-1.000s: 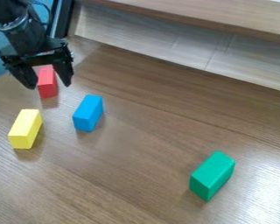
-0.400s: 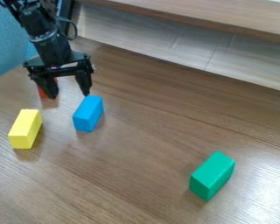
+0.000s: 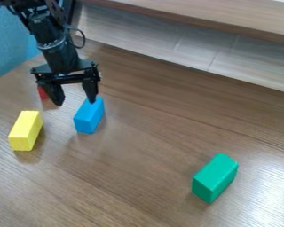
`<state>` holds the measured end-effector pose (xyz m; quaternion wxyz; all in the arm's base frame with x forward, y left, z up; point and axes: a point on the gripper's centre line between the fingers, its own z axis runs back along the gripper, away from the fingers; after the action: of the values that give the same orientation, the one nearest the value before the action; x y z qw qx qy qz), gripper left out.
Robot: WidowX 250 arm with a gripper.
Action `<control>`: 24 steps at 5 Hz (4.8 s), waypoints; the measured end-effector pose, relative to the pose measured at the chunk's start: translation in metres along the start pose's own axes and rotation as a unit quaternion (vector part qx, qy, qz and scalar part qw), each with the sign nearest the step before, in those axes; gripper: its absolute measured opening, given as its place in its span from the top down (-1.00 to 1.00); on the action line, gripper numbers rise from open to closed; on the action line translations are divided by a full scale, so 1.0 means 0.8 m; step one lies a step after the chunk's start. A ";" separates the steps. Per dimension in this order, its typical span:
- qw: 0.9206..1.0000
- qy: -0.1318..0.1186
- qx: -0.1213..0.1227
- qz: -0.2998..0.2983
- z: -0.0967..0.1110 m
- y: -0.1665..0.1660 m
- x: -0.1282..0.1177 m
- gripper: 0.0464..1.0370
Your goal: Move the blue block to the middle of the table
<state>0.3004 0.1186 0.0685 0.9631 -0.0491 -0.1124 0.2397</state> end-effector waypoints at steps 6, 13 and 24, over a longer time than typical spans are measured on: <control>0.999 0.001 0.034 -0.015 -0.039 -0.019 -0.007 -0.86; 0.983 0.016 -0.024 -0.180 -0.015 -0.165 -0.005 -0.07; 0.986 0.004 -0.005 -0.167 0.027 -0.135 -0.012 -0.92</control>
<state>0.3357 0.0197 0.1034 0.9898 -0.0351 -0.1162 0.0746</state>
